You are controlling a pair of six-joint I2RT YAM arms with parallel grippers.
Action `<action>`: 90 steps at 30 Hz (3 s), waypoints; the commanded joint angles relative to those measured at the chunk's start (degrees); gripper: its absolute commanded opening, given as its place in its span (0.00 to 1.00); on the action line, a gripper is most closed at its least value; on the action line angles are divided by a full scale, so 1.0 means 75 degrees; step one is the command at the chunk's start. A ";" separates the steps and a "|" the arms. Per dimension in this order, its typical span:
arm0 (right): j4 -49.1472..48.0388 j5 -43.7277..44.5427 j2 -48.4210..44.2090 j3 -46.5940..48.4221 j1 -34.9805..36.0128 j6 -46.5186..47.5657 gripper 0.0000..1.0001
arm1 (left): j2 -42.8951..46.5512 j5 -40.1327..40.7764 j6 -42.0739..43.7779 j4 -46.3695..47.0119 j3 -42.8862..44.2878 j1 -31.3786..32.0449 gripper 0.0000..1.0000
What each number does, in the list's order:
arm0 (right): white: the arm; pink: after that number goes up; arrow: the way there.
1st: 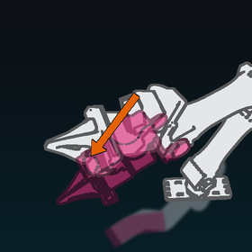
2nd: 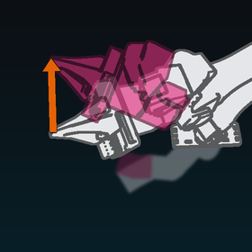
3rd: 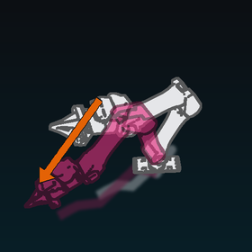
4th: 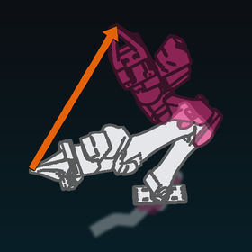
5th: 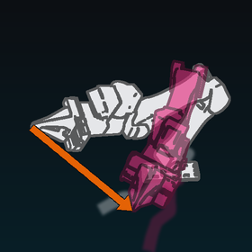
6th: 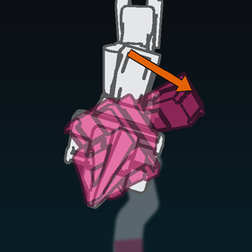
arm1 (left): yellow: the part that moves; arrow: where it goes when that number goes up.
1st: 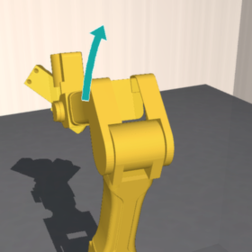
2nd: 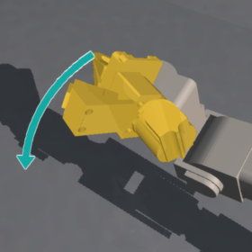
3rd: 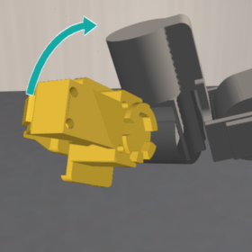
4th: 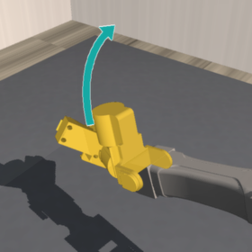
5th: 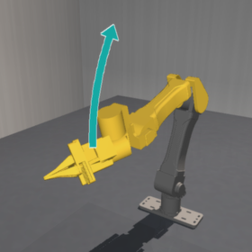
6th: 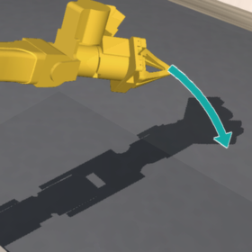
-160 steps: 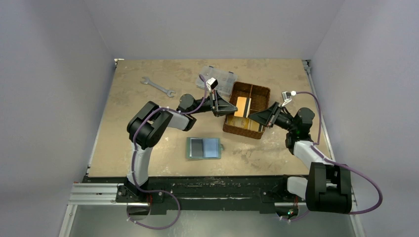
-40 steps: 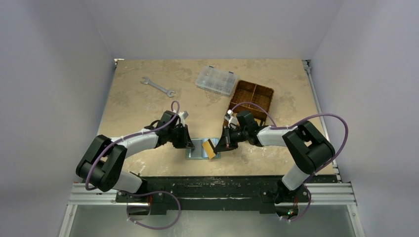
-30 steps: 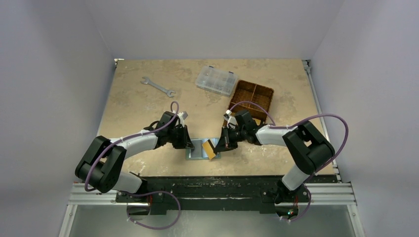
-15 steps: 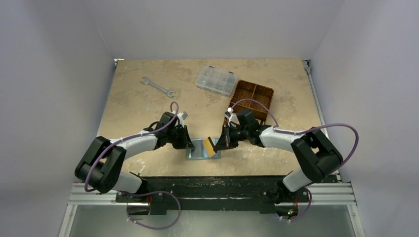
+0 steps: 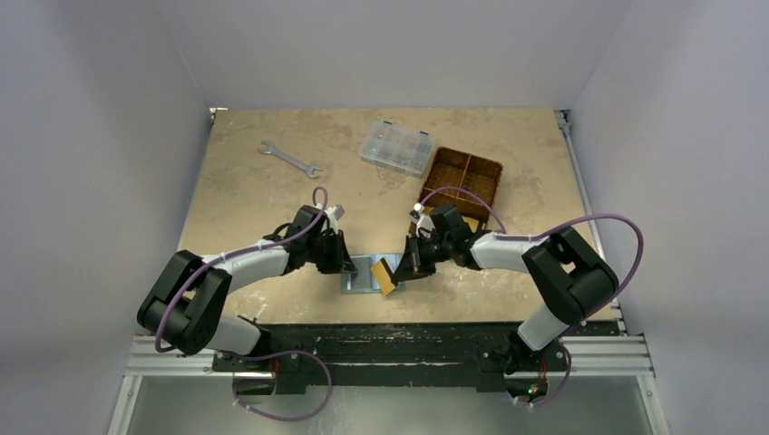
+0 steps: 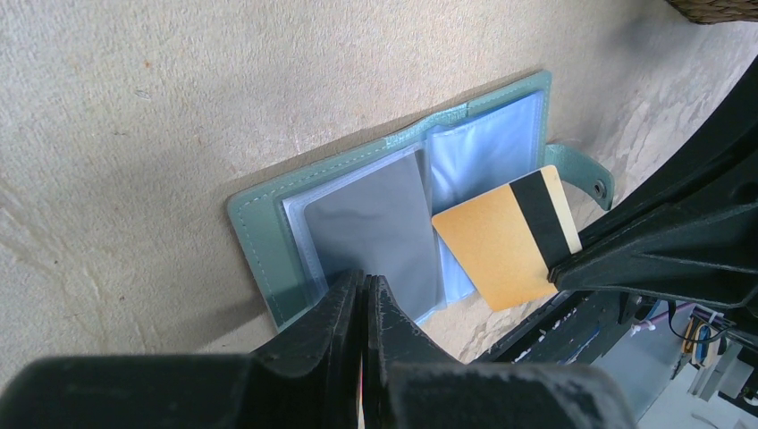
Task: Put the credit cards into the card holder
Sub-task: Insert the credit card into the card holder.
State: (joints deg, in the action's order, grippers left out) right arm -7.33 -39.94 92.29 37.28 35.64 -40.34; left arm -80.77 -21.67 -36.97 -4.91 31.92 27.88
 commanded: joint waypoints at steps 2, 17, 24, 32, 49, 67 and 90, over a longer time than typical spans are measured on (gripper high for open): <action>-0.0210 -0.0071 -0.0408 -0.0009 0.0046 -0.0037 0.00 | 0.0059 0.0076 0.0010 -0.0107 -0.0189 0.0008 0.00; -0.0614 -0.0315 -0.0042 -0.0149 0.0079 -0.0141 0.00 | 0.0137 0.0097 0.0009 -0.0172 -0.0196 0.0010 0.00; -0.0743 -0.0402 0.0175 -0.0064 0.0134 -0.0171 0.00 | 0.0158 0.0100 -0.0013 -0.0183 -0.0190 0.0010 0.00; -0.1321 -0.0309 0.0433 0.0026 0.0182 -0.0350 0.00 | 0.0199 0.0097 -0.0023 -0.0168 -0.0233 0.0017 0.00; -0.1473 -0.0018 0.1420 0.0799 0.0136 0.0541 0.00 | 0.0280 0.0101 -0.0034 -0.0150 -0.0339 0.0013 0.00; -0.1676 -0.0060 0.1651 0.1068 0.0006 0.0457 0.00 | 0.0270 0.0093 -0.0033 -0.0087 -0.0402 0.0013 0.00; -0.0637 0.0039 0.2038 0.1899 -0.0022 0.1362 0.00 | 0.0358 -0.0079 -0.0140 0.0045 -0.0289 0.0009 0.06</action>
State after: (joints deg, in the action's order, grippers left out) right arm -15.11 -42.44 106.26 47.97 35.92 -34.28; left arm -79.11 -21.71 -37.43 -4.19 29.98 27.88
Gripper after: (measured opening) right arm 0.024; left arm 0.051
